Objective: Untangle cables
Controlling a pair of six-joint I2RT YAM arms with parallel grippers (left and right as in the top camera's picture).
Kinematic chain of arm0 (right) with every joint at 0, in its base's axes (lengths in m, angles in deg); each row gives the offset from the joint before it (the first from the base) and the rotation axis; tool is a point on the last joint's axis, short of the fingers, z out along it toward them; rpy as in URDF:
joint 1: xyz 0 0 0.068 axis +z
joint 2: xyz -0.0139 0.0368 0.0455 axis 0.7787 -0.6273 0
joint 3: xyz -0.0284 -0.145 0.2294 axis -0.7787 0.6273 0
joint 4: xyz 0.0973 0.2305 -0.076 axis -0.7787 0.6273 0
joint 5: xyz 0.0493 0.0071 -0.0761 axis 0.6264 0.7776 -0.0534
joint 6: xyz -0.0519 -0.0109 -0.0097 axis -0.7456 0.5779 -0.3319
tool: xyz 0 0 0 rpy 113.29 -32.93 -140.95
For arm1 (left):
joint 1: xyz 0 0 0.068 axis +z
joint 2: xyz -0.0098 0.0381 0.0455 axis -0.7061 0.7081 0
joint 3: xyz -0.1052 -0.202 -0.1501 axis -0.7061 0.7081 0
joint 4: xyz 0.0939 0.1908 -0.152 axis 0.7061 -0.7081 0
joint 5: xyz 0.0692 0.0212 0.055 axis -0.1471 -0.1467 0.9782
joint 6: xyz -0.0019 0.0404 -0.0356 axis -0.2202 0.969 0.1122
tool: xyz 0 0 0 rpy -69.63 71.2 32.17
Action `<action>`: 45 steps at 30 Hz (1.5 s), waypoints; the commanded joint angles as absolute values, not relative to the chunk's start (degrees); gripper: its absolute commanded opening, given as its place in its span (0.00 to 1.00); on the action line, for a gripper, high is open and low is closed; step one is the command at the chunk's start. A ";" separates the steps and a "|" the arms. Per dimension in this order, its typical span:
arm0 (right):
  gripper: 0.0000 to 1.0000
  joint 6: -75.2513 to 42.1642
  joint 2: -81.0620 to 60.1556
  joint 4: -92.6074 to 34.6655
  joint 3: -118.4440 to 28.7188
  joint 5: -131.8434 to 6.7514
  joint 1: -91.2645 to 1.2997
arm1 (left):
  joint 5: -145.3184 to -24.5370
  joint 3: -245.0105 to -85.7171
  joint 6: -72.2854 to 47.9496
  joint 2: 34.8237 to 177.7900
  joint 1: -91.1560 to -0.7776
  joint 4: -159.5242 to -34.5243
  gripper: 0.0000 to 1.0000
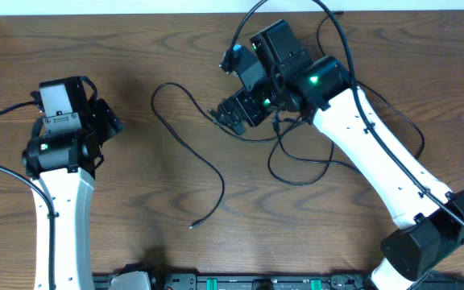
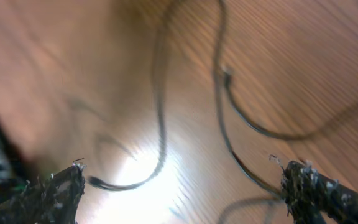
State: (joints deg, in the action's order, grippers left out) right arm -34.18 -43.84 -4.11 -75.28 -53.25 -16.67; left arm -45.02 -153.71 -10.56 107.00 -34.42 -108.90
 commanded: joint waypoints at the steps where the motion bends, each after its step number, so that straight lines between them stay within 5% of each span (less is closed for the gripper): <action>1: 0.99 -30.25 -43.05 -2.36 -75.89 -66.16 -16.84 | -44.89 -154.17 -10.10 107.32 -34.11 -109.03 0.92; 8: 0.99 0.16 -42.97 3.85 -75.89 -91.78 -17.72 | -44.89 -154.17 -10.10 107.32 -34.11 -109.03 0.92; 21: 0.99 64.00 -42.97 16.07 -68.41 -105.83 -18.70 | -44.89 -154.17 -10.10 107.32 -34.11 -109.03 0.92; 30: 0.98 80.65 -42.97 14.95 -53.59 -109.16 -19.99 | -44.91 -154.17 -10.10 107.32 -34.11 -109.03 0.92; 45: 0.84 81.16 -42.97 -5.68 -35.54 -103.32 -19.92 | -44.91 -154.17 -10.10 107.32 -34.11 -109.08 0.92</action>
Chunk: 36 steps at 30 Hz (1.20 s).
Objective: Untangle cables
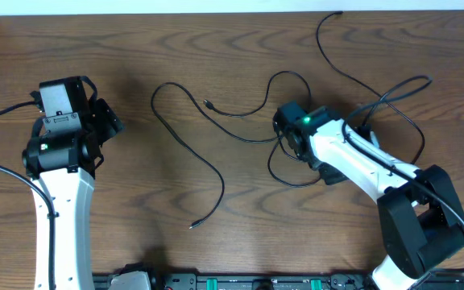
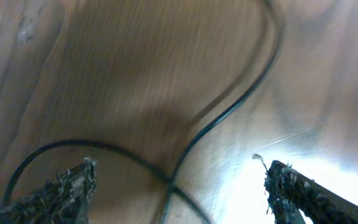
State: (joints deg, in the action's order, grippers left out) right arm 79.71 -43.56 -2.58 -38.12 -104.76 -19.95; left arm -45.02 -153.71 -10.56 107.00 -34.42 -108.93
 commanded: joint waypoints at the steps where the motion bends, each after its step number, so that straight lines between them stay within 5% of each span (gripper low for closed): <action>1: 0.83 81.16 -42.97 -7.96 -34.47 -102.53 -19.92 | -44.91 -154.17 -10.10 107.32 -34.11 -109.10 0.92; 10: 0.83 81.14 -42.97 -20.35 -26.49 -100.85 -19.92 | -44.91 -154.17 -10.10 107.35 -34.11 -109.49 0.92; 28: 0.73 81.79 -42.99 -24.83 -20.31 -102.53 -24.25 | -44.91 -154.17 -10.12 107.35 -34.11 -109.93 0.92; 31: 0.64 81.79 -42.97 -24.72 -20.31 -102.34 -25.52 | -44.91 -154.17 -10.10 107.32 -34.11 -109.93 0.92; 36: 0.27 81.73 -42.97 -24.72 -20.31 -101.92 -26.37 | -44.91 -154.17 -10.10 107.35 -34.11 -109.93 0.92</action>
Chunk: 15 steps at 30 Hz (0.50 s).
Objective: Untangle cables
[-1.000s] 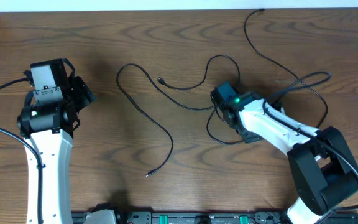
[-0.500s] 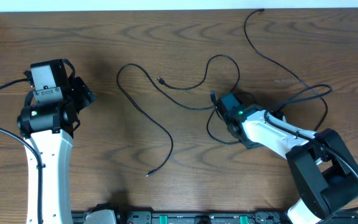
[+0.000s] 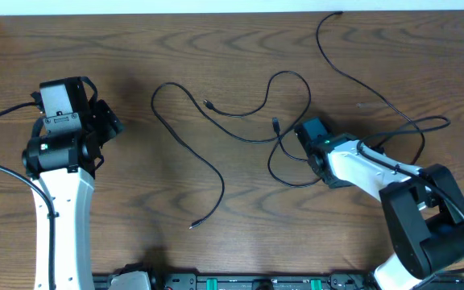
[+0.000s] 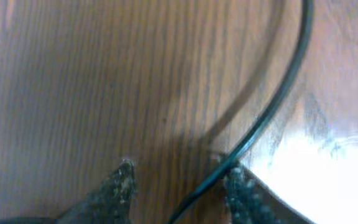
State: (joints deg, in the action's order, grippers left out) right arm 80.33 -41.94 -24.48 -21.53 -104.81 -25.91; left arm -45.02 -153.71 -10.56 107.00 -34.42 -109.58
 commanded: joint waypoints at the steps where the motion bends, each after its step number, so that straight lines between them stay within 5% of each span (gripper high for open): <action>1: 0.18 81.55 -42.97 -24.72 -20.31 -101.92 -26.37 | -44.91 -154.17 -10.10 107.35 -34.11 -109.93 0.92; 3: 0.01 81.57 -42.99 -24.72 -20.31 -101.90 -26.37 | -44.91 -154.17 -10.12 107.35 -34.11 -109.93 0.92; 15: 0.01 70.88 -37.96 -24.81 -21.51 -109.29 -26.39 | -44.91 -154.17 -10.10 107.35 -34.11 -109.93 0.92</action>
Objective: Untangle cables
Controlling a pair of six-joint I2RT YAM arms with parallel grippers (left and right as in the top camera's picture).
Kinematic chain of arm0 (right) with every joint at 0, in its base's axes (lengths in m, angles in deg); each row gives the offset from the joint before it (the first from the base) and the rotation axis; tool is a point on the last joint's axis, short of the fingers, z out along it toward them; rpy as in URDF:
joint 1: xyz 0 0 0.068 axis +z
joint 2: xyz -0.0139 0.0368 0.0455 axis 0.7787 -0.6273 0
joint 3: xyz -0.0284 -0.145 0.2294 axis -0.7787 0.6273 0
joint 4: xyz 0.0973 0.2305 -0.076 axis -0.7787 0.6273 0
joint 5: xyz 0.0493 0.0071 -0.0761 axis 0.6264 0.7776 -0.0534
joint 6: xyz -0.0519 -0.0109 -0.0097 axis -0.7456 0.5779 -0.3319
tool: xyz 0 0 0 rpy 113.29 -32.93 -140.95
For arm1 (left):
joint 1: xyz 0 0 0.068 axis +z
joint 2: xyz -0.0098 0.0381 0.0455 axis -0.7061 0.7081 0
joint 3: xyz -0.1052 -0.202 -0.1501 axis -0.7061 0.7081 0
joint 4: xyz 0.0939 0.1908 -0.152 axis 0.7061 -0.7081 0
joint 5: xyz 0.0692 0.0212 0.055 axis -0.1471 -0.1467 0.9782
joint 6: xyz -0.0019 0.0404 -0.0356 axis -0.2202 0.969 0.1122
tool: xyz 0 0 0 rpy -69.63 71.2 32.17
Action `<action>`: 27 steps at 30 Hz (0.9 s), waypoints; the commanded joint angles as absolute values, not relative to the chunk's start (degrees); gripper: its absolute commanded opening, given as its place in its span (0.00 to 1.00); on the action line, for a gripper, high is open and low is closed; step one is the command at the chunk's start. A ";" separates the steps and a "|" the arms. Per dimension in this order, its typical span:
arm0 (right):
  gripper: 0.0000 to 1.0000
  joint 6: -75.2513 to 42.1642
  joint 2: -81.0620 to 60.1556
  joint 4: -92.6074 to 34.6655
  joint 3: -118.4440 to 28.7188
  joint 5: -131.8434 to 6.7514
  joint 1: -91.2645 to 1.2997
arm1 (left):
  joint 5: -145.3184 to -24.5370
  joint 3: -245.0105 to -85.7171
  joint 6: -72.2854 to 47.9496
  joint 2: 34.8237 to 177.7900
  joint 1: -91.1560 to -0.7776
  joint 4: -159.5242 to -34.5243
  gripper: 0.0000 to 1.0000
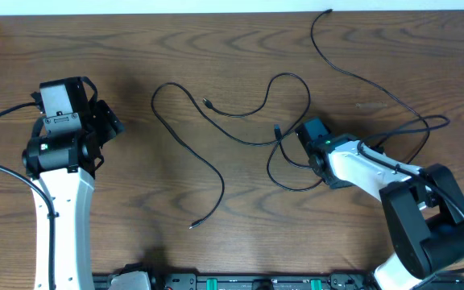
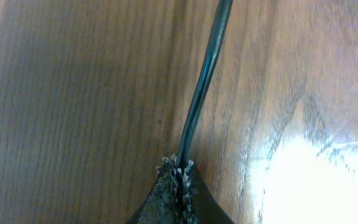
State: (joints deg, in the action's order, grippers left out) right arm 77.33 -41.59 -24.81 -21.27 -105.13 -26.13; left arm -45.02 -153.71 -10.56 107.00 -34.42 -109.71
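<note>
Several thin black cables lie on the wooden table. One cable (image 1: 185, 143) curves alone at centre left. A second cable (image 1: 284, 80) loops through the middle and crosses a third cable (image 1: 361, 80) that runs to the far edge. My right gripper (image 1: 306, 138) is down at this crossing. In the right wrist view the right gripper (image 2: 179, 167) is shut on a black cable (image 2: 204, 68) that runs straight away from the fingertips. My left gripper (image 1: 105, 121) hovers at the far left, away from all cables; its jaws are not readable.
A white cable end shows at the right edge of the table (image 1: 135, 48). A black rail (image 1: 232, 282) runs along the front edge. My right arm (image 1: 377, 173) lies over part of the tangled loops.
My right gripper's fingers stood a little apart with the black cable between them; now they are shut on it. The left arm has not moved.
My right gripper was first open, high over the middle of the cables. Then it was low beside the loops at centre right, still open. Then its fingers stood close around one black cable, and now they grip it.
</note>
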 commanded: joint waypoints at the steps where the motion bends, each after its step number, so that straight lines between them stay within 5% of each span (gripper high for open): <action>1: 0.01 68.83 -36.12 -24.79 -21.95 -109.77 -26.41 | -44.91 -154.17 -10.10 107.35 -34.11 -109.93 0.92; 13: 0.01 35.17 -8.45 -24.96 -34.97 -110.10 -27.60 | -44.91 -154.17 -10.10 107.35 -34.11 -109.93 0.92; 27: 0.01 16.96 7.07 -24.72 -45.55 -111.17 -34.04 | -44.91 -154.17 -10.10 107.35 -34.11 -110.00 0.92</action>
